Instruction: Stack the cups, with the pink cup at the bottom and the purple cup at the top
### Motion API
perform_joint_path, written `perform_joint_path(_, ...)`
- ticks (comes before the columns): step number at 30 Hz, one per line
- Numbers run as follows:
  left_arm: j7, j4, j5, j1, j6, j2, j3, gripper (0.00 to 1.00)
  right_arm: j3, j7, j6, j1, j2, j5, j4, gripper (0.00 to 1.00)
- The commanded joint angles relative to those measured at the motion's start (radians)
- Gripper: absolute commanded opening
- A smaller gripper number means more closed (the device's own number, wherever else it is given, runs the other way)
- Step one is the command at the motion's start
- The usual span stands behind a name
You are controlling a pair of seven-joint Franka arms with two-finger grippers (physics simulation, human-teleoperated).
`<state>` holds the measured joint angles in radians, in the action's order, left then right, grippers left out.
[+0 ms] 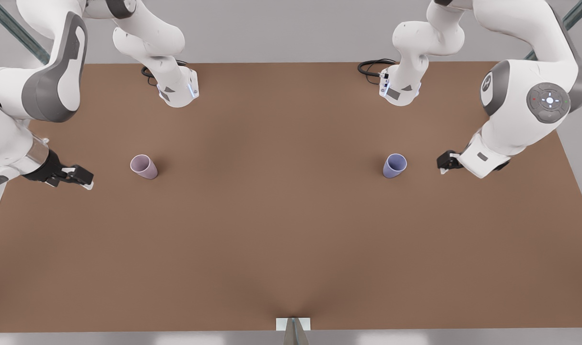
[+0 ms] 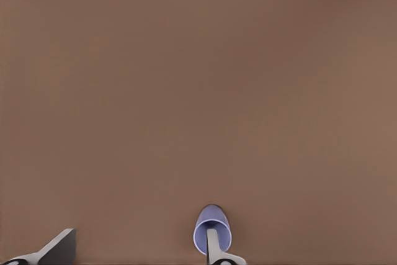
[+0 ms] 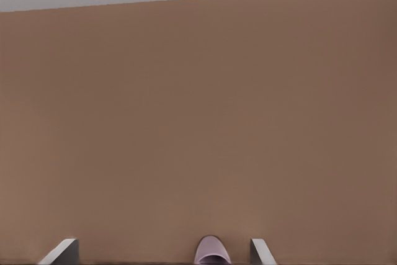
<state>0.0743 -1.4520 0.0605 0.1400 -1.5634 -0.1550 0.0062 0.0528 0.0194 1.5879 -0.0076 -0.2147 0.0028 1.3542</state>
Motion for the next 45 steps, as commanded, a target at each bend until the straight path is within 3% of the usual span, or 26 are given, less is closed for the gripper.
perform_joint_path(1,0.001,-0.001,0.022,0.001,0.0,0.0,0.0,1.0,0.001,-0.001,-0.005,-0.006,0.0,0.0,0.0,1.0)
perform_joint_path(4,0.002,-0.027,0.016,0.001,-0.004,-0.006,0.0,1.0,0.001,-0.096,0.006,-0.009,0.009,0.002,0.083,1.0)
perform_joint_path(11,0.002,-0.06,0.009,0.0,-0.033,-0.017,0.002,1.0,-0.001,-0.225,0.342,-0.014,0.227,-0.003,0.69,1.0)
perform_joint_path(15,0.002,-0.06,0.007,0.0,-0.04,-0.035,0.002,1.0,-0.001,-0.332,0.491,-0.071,0.213,-0.003,0.839,1.0)
perform_joint_path(20,0.002,-0.06,0.007,0.0,-0.046,-0.04,0.002,1.0,0.002,-0.421,0.504,-0.095,0.103,-0.006,0.824,1.0)
perform_joint_path(39,0.002,-0.06,0.005,0.0,-0.046,-0.046,0.002,1.0,0.038,-0.543,0.719,-0.126,0.058,-0.01,1.051,1.0)
perform_joint_path(40,0.002,-0.06,0.005,0.0,-0.046,-0.046,0.002,1.0,0.038,-0.544,0.741,-0.126,0.048,-0.01,1.06,0.88)
perform_joint_path(42,0.002,-0.06,0.005,0.0,-0.046,-0.046,0.002,1.0,0.044,-0.544,0.753,-0.126,0.034,-0.009,1.06,0.53)
perform_joint_path(43,0.002,-0.06,0.004,0.0,-0.046,-0.046,0.002,1.0,0.044,-0.539,0.753,-0.124,0.028,-0.009,1.059,0.51)
perform_joint_path(45,0.002,-0.062,-0.004,0.0,-0.044,-0.046,0.002,1.0,0.044,-0.539,0.75,-0.124,0.028,-0.01,1.059,0.36)
